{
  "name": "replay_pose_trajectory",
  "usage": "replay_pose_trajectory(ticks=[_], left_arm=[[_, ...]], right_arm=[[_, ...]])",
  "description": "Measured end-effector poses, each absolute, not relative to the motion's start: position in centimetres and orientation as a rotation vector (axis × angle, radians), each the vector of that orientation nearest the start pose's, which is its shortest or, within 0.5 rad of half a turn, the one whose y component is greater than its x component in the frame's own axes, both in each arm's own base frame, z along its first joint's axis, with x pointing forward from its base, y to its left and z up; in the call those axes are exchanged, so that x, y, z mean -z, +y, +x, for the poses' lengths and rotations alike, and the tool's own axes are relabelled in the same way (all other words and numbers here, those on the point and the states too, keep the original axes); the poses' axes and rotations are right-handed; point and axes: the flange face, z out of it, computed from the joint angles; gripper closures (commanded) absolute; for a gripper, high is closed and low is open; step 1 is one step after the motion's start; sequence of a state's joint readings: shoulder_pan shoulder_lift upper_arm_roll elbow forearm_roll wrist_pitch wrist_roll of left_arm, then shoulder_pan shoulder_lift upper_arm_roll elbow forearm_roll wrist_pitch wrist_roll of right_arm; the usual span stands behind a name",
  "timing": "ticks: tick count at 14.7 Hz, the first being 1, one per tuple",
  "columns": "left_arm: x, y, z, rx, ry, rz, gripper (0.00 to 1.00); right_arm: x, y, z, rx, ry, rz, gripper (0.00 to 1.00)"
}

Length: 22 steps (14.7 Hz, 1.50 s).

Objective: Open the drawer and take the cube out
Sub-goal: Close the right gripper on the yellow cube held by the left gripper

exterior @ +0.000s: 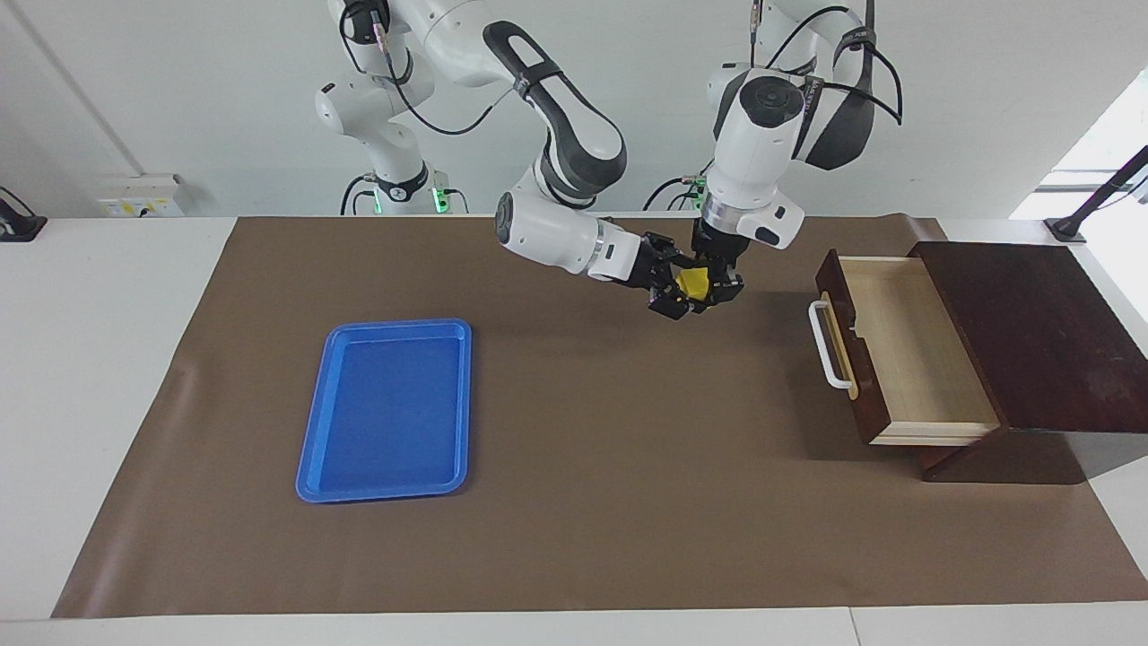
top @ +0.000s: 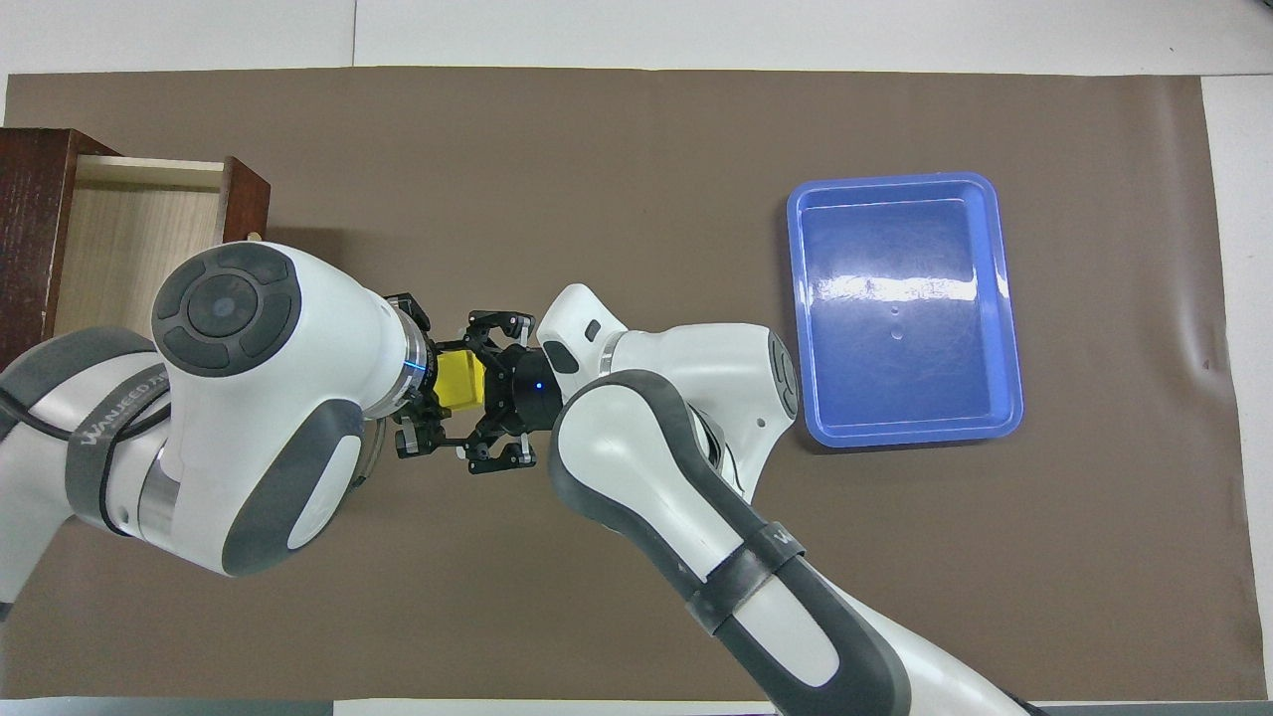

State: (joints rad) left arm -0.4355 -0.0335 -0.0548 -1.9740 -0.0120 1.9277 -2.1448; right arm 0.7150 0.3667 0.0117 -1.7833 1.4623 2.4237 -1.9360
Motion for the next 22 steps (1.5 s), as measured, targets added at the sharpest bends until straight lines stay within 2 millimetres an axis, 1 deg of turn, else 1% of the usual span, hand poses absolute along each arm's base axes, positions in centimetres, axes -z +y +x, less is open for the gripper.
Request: replay_pose_trajectory(ticks=[4,6,8,9,10,12,22], left_arm=[[-48.09,-25.67,47.79,0.02,2.326,2.131,1.0],[-48.09,-25.61,47.81,0.02,2.328,2.13,1.0],[-48.27,-25.5,47.81,0.019,2.327,2.126,1.0],[-48.45,-25.45,47.78,0.017,2.326,2.123,1.0],[-48.59,-25.37,47.77,0.016,2.325,2.12,1.0],[-48.74,-25.3,47.74,0.015,2.324,2.117,1.0],[-48.82,-25.2,47.58,0.014,2.307,2.131,1.0]], right_arm=[[-38.11,44.91,50.12,0.958,-1.598,-1.559,0.12],[-37.95,44.73,50.3,0.96,-1.612,-1.568,0.06],[-37.66,44.65,50.41,0.96,-1.616,-1.578,0.06],[-37.45,44.65,50.41,0.956,-1.616,-1.58,0.11],[-37.31,44.67,50.41,0.954,-1.616,-1.581,0.33],[-37.2,44.68,50.41,0.952,-1.617,-1.582,1.0],[-37.28,44.74,50.4,0.951,-1.631,-1.578,1.0]])
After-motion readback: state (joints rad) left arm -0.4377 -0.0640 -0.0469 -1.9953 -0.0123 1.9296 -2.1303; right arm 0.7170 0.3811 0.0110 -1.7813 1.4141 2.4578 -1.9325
